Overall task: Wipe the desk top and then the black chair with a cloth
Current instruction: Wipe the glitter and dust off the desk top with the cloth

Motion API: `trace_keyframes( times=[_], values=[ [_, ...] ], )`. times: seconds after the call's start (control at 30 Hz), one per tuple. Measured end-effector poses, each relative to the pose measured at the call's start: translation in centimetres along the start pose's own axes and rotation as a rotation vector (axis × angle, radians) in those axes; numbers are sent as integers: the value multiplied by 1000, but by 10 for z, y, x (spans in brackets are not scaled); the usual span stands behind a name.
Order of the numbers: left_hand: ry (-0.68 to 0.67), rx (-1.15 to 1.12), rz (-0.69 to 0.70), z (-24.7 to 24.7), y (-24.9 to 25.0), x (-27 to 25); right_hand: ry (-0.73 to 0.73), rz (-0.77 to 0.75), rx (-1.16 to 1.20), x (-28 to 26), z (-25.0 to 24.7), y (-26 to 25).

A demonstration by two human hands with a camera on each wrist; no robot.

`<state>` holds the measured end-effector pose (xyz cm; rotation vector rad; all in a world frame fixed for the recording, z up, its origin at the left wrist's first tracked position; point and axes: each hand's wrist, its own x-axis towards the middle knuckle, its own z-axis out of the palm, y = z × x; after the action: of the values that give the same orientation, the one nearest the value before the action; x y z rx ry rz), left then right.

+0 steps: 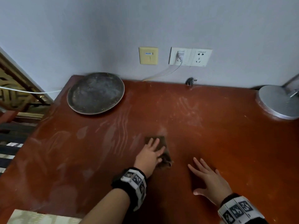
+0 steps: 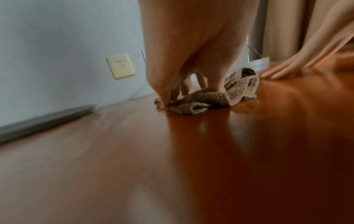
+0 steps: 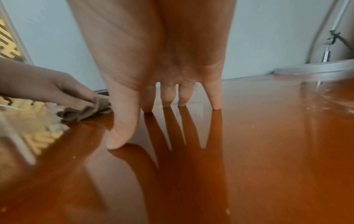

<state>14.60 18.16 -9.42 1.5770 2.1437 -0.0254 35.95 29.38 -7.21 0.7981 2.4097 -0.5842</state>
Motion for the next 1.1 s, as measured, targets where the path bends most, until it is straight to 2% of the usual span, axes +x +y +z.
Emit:
trace_keyframes(
  times=[0.07,0.13,0.23,0.27,0.33,0.43,0.5,0.53,0.6,0.67,0.77,0.83,0.87,0.93,1.0,1.03,1.1],
  values=[
    [-48,22,142,11,34,4,1,-15,7,3,-10,-1],
    [-61,-37,201,19,53,8,110,-39,58,7,-16,-2],
    [-11,-184,101,6,39,19,422,-112,57,25,-18,-14],
    [23,-260,55,-3,28,20,461,-159,78,33,-16,-20],
    [81,-386,-7,-20,2,20,395,-212,3,54,-10,-37],
    [70,-356,-118,-35,-27,17,300,-212,-137,76,-4,-51],
    [35,-293,-196,-37,-39,19,360,-230,-127,84,-21,-39],
    [17,-275,-224,-37,-42,21,381,-194,-57,90,-35,-30],
    [-4,-281,-264,-35,-44,25,307,-81,29,108,-63,-12],
    [-4,-300,-285,-34,-44,30,233,-41,-27,121,-81,-16],
    [-9,-291,-288,-37,-46,41,93,-200,-153,124,-74,-60],
    [3,-286,-284,-40,-49,49,114,-388,-224,120,-51,-82],
    [10,-287,-283,-42,-50,52,118,-399,-222,121,-44,-84],
    [16,-295,-281,-45,-51,57,161,-345,-253,136,-42,-66],
    [33,-311,-284,-47,-50,62,280,-235,-214,148,-66,-28],
    [43,-317,-284,-49,-49,66,380,-119,-182,154,-84,-2],
    [51,-321,-281,-52,-47,72,372,180,-164,163,-109,46]
  ],
)
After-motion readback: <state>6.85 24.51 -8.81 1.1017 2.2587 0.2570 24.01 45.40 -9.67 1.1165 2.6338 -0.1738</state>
